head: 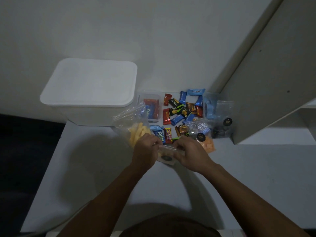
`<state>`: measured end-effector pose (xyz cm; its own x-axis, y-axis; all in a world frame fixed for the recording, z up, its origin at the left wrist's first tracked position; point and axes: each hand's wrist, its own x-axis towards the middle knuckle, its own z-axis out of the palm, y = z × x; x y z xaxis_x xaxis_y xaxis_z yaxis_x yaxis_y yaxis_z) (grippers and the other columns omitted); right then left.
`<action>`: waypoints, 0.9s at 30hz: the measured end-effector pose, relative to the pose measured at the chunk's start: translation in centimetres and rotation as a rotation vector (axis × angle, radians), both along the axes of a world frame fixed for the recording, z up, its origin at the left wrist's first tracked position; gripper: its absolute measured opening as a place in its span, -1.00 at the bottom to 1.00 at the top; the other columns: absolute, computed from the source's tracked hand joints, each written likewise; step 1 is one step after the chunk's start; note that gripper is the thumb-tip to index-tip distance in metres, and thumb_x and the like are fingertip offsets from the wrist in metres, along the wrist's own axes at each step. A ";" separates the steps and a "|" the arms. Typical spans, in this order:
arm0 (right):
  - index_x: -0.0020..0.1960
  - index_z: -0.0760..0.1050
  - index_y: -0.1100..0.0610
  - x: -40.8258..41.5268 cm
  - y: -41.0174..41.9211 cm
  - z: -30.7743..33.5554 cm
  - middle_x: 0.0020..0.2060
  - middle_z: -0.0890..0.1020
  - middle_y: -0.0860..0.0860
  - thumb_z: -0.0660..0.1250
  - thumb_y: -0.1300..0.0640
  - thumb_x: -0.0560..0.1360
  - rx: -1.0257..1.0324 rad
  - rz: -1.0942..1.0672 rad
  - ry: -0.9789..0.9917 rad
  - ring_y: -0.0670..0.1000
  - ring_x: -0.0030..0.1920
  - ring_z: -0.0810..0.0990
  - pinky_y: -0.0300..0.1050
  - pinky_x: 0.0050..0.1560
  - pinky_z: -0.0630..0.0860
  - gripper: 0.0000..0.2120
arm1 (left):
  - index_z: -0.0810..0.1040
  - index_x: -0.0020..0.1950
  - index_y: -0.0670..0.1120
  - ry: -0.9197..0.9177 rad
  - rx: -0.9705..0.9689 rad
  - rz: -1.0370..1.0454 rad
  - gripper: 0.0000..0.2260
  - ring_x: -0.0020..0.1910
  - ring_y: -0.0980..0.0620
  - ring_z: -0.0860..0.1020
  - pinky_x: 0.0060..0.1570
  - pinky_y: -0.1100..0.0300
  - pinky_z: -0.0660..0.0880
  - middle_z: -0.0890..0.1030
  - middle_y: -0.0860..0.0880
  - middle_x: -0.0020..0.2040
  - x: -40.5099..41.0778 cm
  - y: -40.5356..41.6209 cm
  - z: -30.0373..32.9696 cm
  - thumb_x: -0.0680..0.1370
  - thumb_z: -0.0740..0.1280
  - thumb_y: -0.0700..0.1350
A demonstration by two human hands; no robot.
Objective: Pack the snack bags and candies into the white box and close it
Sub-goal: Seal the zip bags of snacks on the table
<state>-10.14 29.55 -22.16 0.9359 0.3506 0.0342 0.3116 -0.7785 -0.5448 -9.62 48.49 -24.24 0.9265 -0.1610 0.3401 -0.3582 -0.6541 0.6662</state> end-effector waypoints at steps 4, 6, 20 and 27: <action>-0.19 0.58 0.14 0.0 0.3 -0.4 -0.27 0.58 0.03 0.38 0.29 0.38 -0.001 -0.056 -0.053 0.02 -0.24 0.49 -0.02 -0.27 0.48 -0.92 | 0.62 -0.17 -0.21 0.013 -0.009 -0.073 -0.90 -0.25 -0.03 0.53 -0.25 0.17 0.47 0.61 -0.11 -0.26 0.0 -0.1 -0.1 0.35 0.40 -0.34; -0.21 0.58 0.13 0.0 0.3 -0.6 -0.29 0.59 0.03 0.37 0.29 0.37 -0.016 -0.071 -0.070 0.04 -0.26 0.51 0.00 -0.29 0.49 -0.92 | 0.62 -0.15 -0.19 0.024 0.025 -0.117 -0.88 -0.20 -0.02 0.52 -0.17 0.18 0.45 0.61 -0.09 -0.22 0.2 0.1 -0.4 0.33 0.44 -0.31; -0.26 0.52 0.14 -0.4 0.9 -0.2 -0.33 0.55 0.02 0.27 0.11 0.35 -0.027 -0.068 -0.078 0.01 -0.31 0.45 -0.07 -0.34 0.40 -0.88 | 0.61 -0.27 -0.16 0.049 -0.005 -0.097 -0.95 -0.29 0.04 0.45 -0.30 0.16 0.42 0.59 -0.05 -0.33 0.4 -0.4 -1.0 0.33 0.39 -0.29; -0.26 0.53 0.13 -0.5 0.9 -0.3 -0.34 0.55 -0.01 0.27 0.09 0.37 -0.012 -0.073 -0.072 0.01 -0.31 0.47 0.00 -0.34 0.46 -0.87 | 0.60 -0.25 -0.15 0.068 -0.028 -0.158 -0.94 -0.25 0.03 0.46 -0.28 0.07 0.45 0.58 -0.03 -0.28 0.3 -0.4 -1.1 0.36 0.35 -0.18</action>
<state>-10.59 30.41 -22.46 0.9541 0.2828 0.0982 0.2920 -0.8070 -0.5133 -9.36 48.05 -25.30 0.9113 -0.2982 0.2838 -0.4088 -0.5741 0.7094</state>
